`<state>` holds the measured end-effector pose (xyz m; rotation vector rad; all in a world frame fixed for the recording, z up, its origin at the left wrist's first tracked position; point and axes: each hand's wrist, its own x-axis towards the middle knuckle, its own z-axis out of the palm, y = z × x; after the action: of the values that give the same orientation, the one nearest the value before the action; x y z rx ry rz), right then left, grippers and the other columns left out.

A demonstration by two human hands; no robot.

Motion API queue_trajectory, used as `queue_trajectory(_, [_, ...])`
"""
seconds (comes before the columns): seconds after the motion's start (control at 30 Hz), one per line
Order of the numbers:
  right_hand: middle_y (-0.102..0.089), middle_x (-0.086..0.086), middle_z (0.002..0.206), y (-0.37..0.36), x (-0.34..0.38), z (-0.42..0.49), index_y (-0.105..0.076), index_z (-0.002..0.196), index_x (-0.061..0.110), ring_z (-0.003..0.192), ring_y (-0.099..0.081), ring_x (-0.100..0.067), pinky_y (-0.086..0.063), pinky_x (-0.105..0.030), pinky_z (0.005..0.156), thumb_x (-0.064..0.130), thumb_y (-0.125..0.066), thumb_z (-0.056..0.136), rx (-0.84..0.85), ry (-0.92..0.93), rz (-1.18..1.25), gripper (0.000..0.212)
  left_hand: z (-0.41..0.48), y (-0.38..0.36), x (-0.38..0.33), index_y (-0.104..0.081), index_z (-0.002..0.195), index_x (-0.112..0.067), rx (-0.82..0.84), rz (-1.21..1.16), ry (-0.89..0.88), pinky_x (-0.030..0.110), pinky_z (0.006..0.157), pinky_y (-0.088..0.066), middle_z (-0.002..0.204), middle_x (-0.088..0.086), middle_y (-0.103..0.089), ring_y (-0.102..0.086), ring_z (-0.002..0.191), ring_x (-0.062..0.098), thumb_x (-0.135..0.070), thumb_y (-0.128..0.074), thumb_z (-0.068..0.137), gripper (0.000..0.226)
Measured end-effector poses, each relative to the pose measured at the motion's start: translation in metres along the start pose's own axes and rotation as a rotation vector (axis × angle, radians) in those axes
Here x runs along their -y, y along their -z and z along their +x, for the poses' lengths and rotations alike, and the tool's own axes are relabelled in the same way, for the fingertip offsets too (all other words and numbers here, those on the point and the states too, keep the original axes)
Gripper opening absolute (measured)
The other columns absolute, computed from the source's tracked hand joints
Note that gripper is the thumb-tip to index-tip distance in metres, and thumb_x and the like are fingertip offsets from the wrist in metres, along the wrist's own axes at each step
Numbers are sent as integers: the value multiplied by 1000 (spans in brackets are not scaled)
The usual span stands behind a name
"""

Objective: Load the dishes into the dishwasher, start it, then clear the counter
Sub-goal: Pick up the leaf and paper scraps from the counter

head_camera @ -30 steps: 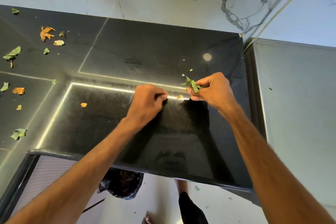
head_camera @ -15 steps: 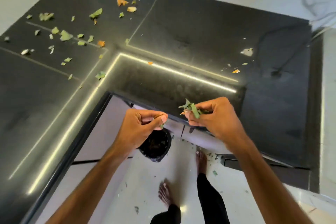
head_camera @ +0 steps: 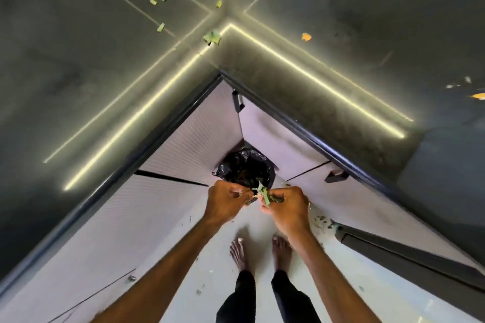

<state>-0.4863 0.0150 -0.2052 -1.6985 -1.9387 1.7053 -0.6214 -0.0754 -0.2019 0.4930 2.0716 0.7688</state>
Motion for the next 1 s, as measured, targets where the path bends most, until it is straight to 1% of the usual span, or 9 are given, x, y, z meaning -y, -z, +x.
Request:
queue_trajectory(0.07, [-65, 12, 59, -18, -29, 37, -80, 75, 13, 66, -65, -5, -54, -25, 57, 11, -90, 68, -19, -28, -91, 12, 36, -24, 15, -80, 91, -11, -64, -22, 49, 9, 56, -47, 83, -1, -77, -62, 60, -5, -26, -82, 82, 17])
queue_trajectory(0.17, [-58, 7, 52, -41, -55, 88, -74, 63, 6, 67, -59, -10, -37, -29, 53, 9, -86, 66, -57, -11, -252, 13, 87, -54, 31, -79, 89, -7, -39, 75, 24, 26, 67, -49, 90, 13, -77, -70, 77, 14, -28, -75, 87, 23])
queue_trajectory(0.37, [-72, -8, 94, -74, -79, 164, -77, 96, 7, 94, -68, -26, -56, -33, 85, 17, -68, 89, 104, -53, -368, 15, 152, -81, 70, -75, 67, -11, -88, 121, 22, 29, 60, -48, 69, 6, -74, -69, 68, 17, -34, -54, 68, 31])
queue_trajectory(0.43, [-74, -12, 97, -82, -78, 178, -76, 94, 6, 95, -69, -26, -55, -31, 80, 18, -66, 89, 127, -30, -412, 16, 162, -80, 73, -76, 70, -8, -91, 116, 28, 25, 60, -43, 72, 8, -74, -66, 68, 14, -29, -57, 72, 29])
queue_trajectory(0.57, [-69, -11, 70, -93, -67, 193, -72, 72, 0, 74, -66, -19, -40, -33, 53, 9, -69, 78, 97, 26, -491, 12, 180, -73, 80, -74, 78, 0, -89, 171, 41, 15, 63, -29, 84, 16, -74, -69, 86, 26, -7, -62, 88, 17])
queue_trajectory(0.77, [-68, -5, 88, -94, -51, 192, -57, 69, 16, 81, -55, -19, -44, -35, 72, 2, -59, 82, 218, 90, -553, 19, 185, -60, 72, -70, 116, -2, -29, 216, 66, 24, 99, -39, 121, 15, -69, -61, 119, 26, 1, -52, 92, 30])
queue_trajectory(0.83, [-63, 0, 76, -92, -48, 189, -56, 69, 18, 83, -52, -17, -42, -26, 64, 0, -57, 83, 218, 95, -521, 23, 182, -57, 68, -71, 109, -1, -12, 255, 52, 27, 91, -39, 117, 16, -71, -61, 116, 29, 0, -52, 92, 26])
queue_trajectory(0.9, [-37, 12, 61, -89, -45, 184, -36, 59, 21, 80, -43, -15, -28, -19, 50, -4, -51, 81, 232, 94, -520, 35, 179, -54, 66, -70, 96, -6, 1, 309, 32, 26, 75, -34, 109, 17, -71, -62, 111, 32, -2, -53, 91, 19])
queue_trajectory(1.0, [-37, 13, 63, -85, -44, 181, -35, 61, 19, 80, -42, -14, -26, -20, 54, -6, -45, 77, 250, 35, -489, 32, 174, -49, 64, -70, 105, -11, 4, 307, 44, 25, 84, -34, 119, 15, -69, -59, 117, 30, -1, -52, 91, 25])
